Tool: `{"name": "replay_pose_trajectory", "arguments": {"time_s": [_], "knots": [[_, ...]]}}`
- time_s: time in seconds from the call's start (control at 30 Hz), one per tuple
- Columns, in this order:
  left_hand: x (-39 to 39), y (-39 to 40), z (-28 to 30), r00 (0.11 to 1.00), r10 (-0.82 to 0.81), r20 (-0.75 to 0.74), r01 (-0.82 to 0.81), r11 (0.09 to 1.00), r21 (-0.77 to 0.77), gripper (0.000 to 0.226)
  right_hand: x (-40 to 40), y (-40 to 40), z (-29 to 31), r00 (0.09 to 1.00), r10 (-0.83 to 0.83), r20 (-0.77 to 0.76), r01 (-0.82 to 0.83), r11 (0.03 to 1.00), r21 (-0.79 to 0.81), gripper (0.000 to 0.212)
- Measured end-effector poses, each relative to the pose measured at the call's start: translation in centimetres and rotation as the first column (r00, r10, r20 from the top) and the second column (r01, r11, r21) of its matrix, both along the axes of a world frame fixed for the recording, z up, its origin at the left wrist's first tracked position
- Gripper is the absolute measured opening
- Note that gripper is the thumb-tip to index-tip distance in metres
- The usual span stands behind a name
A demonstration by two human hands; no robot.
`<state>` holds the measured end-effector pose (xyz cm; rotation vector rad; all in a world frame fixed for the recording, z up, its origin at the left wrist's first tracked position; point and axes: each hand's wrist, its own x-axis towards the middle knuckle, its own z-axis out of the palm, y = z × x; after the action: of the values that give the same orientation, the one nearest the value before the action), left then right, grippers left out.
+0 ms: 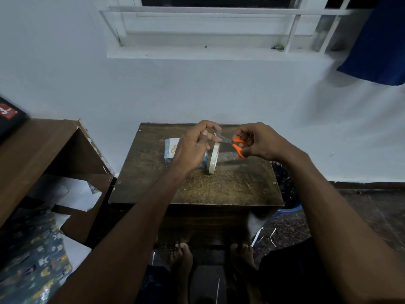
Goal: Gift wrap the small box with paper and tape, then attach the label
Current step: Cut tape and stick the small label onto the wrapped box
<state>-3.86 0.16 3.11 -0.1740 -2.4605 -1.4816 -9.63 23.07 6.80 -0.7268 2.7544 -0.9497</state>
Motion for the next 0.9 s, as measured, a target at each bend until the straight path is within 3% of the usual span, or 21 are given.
{"name": "replay_pose_trajectory", "arguments": {"time_s": [0.7, 0.9], "knots": [[0.47, 0.3, 0.82, 1.0, 0.026, -0.002, -0.025, 0.999, 0.039, 0.027, -0.02, -0.85, -0.12, 0.995, -0.016, -0.1, 0.009, 0.997, -0.071, 0.031], [0.34, 0.16, 0.63, 0.998, 0.032, 0.057, -0.038, 0.994, 0.103, 0.036, 0.23, -0.62, 0.24, 0.999, 0.033, -0.023, -0.035, 0.995, -0.096, 0.05]]}}
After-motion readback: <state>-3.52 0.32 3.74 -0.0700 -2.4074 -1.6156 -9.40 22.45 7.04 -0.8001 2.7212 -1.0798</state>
